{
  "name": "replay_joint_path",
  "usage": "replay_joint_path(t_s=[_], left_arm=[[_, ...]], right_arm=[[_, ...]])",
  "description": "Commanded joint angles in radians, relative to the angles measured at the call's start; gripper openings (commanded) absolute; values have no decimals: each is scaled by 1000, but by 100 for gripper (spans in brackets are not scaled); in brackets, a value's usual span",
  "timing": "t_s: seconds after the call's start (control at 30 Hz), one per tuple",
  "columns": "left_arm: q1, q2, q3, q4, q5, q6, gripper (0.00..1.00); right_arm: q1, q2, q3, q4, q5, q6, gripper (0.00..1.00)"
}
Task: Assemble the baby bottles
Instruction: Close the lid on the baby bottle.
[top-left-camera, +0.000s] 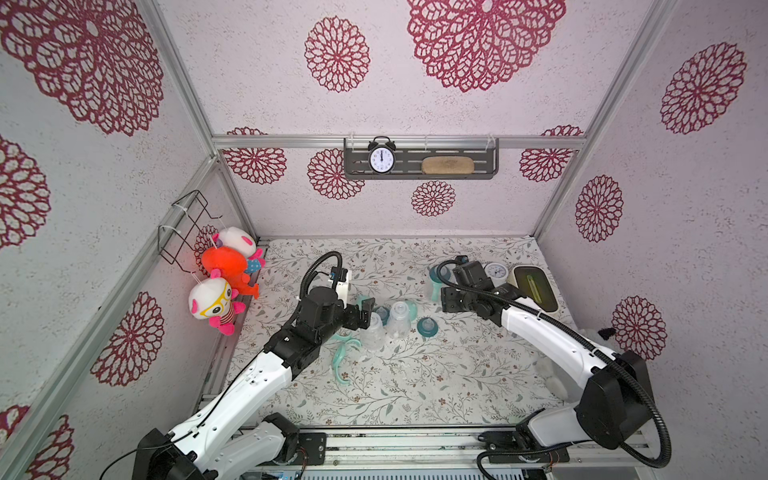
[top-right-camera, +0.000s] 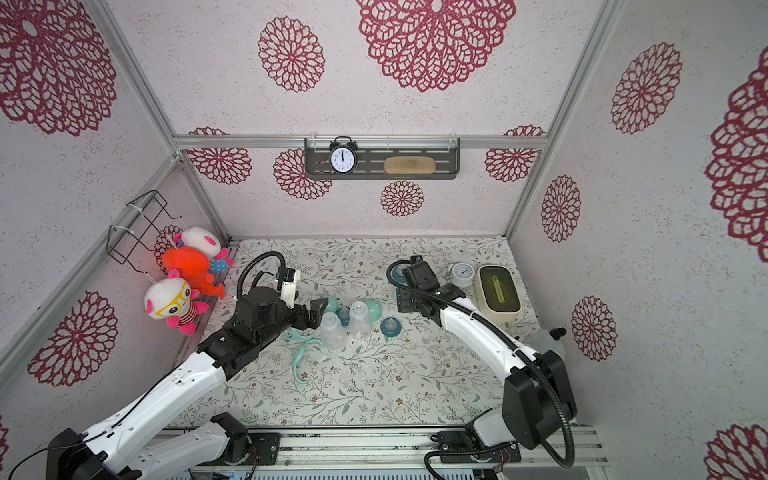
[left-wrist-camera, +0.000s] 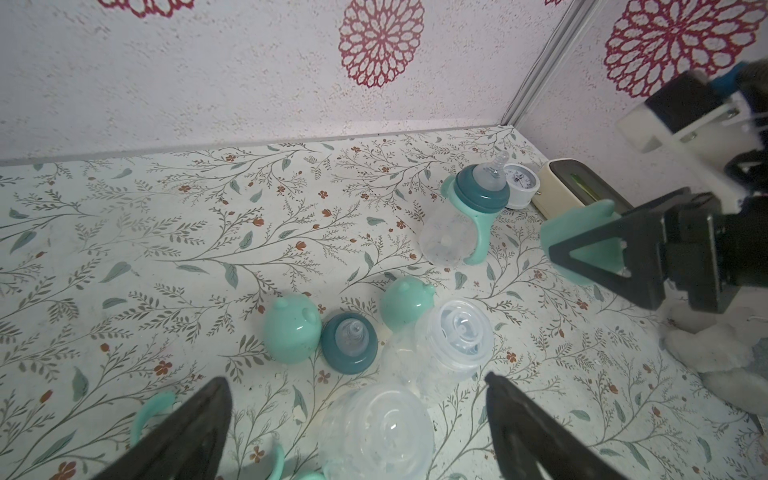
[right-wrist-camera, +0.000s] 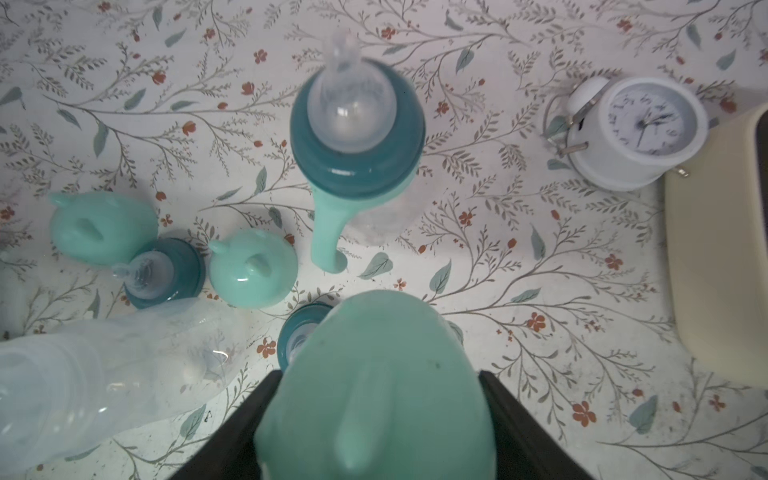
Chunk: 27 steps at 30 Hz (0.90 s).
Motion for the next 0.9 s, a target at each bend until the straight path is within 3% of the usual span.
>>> replay_joint_path(t_s=[0.0, 0.57, 0.87], left_arm=[[10, -12, -11, 3, -9, 2, 98], [10, -19, -16, -6, -18, 8, 98], [10, -26, -19, -7, -29, 11, 98]], right_arm=[[-33, 10, 95, -57, 26, -60, 71], [-96, 308, 508, -176, -62, -166, 71], [-99, 412, 653, -256, -87, -190, 72]])
